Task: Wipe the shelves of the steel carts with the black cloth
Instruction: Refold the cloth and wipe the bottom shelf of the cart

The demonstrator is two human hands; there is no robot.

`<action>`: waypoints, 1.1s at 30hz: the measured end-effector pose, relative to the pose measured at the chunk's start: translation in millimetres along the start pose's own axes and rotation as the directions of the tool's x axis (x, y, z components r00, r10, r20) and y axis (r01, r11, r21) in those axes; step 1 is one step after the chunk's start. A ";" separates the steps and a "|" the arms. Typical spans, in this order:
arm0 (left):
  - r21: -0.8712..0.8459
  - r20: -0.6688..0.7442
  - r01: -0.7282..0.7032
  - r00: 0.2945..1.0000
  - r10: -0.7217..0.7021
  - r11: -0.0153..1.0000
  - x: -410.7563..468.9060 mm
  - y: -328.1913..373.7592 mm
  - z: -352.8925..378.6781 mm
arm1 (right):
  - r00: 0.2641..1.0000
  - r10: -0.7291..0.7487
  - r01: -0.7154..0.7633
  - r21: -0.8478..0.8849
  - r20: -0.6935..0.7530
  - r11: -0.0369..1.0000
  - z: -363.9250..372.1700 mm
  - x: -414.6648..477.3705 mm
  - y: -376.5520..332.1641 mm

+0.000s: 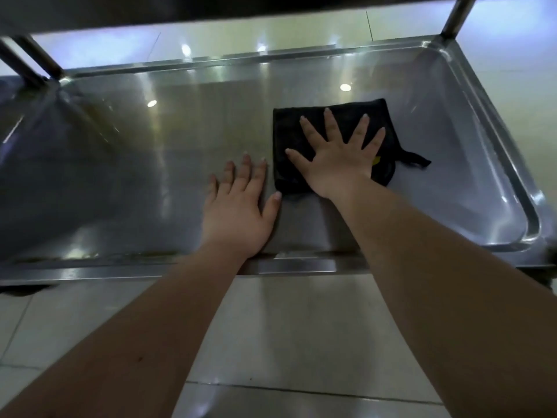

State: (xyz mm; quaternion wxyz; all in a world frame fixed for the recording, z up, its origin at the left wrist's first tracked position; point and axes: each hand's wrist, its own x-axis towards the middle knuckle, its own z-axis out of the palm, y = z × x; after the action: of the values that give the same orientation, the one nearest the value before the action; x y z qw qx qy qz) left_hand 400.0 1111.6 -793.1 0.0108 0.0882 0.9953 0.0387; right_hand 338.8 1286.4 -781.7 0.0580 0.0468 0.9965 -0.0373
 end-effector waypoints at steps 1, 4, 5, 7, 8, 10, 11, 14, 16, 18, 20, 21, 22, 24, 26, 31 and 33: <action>-0.012 0.000 0.003 1.000 -0.003 1.000 -0.2 -0.5 -0.3 | 1.000 -0.003 0.003 0.008 -0.011 1.000 -0.3 4.1 -0.1; -0.030 -0.003 0.016 1.000 -0.016 0.999 0.2 -1.3 -1.7 | 0.999 -0.001 0.002 0.035 -0.039 0.999 -0.8 16.0 -0.5; -0.036 -0.001 0.017 1.000 -0.017 0.999 0.6 -1.3 -1.7 | 0.999 0.003 -0.002 0.039 -0.042 0.999 -1.5 19.5 -0.8; -0.045 0.008 0.018 1.000 -0.018 0.999 1.8 -1.6 -1.5 | 0.999 0.006 -0.004 0.038 -0.040 0.999 -3.2 24.8 -1.3; -0.044 0.010 0.019 1.000 -0.018 0.999 2.3 -2.0 -1.9 | 0.999 0.004 -0.003 0.038 -0.037 0.999 -3.9 26.1 -1.1; -0.045 0.010 0.021 1.000 -0.021 0.999 2.7 -1.9 -2.3 | 1.000 -0.003 0.004 0.043 -0.031 0.999 -3.6 24.2 0.9; -0.048 0.011 0.023 1.000 -0.022 0.999 2.6 -2.1 -2.0 | 1.000 -0.005 0.006 0.045 -0.028 0.999 -2.8 21.4 2.1; -0.059 0.014 0.025 1.000 -0.024 0.998 1.4 -2.2 -2.3 | 1.000 0.016 -0.017 0.045 0.009 0.999 -1.6 5.8 5.4; -0.058 0.007 0.018 1.000 -0.018 0.998 3.5 -1.9 -1.9 | 0.997 0.043 -0.045 0.038 0.059 0.998 -3.1 -9.5 5.6; -0.057 0.003 0.012 1.000 -0.012 0.998 6.9 -1.3 -1.8 | 0.995 0.054 -0.058 0.041 0.082 0.997 -2.8 -32.1 6.6; -0.084 0.004 0.021 1.000 -0.020 0.996 6.1 -2.9 -3.3 | 0.997 0.037 -0.040 0.044 0.070 0.998 0.7 -63.6 5.7; -0.110 0.005 0.022 1.000 -0.022 0.994 5.0 -3.6 -4.2 | 0.998 0.026 -0.029 0.046 0.058 0.999 3.1 -82.1 5.3; -0.138 0.006 0.018 1.000 -0.018 0.990 4.2 -3.7 -5.4 | 0.998 0.016 -0.019 0.047 0.055 0.999 4.9 -100.8 4.7; -0.207 0.008 0.016 1.000 -0.015 0.978 4.0 -4.7 -8.5 | 0.997 0.008 -0.010 0.036 0.078 0.999 7.0 -129.1 -0.6; -0.329 0.012 0.037 0.999 -0.036 0.944 6.3 -6.8 -13.1 | 0.994 0.028 -0.032 0.039 0.103 0.999 6.4 -137.2 -10.8; -0.505 0.013 0.075 0.997 -0.080 0.860 0.5 -10.3 -37.2 | 0.982 -0.018 0.015 0.021 0.190 1.000 3.3 -129.4 -62.3; -0.498 0.002 0.051 0.998 -0.058 0.866 -9.9 -6.9 -45.9 | 0.972 -0.073 0.073 0.008 0.222 0.997 1.1 -130.4 -65.4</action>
State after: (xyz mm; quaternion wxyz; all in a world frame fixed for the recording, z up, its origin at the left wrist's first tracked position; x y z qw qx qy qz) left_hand 407.2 1099.6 -747.8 0.0278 0.0540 0.9539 0.2940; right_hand 461.5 1209.8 -762.8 0.1676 0.0057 0.9848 -0.0442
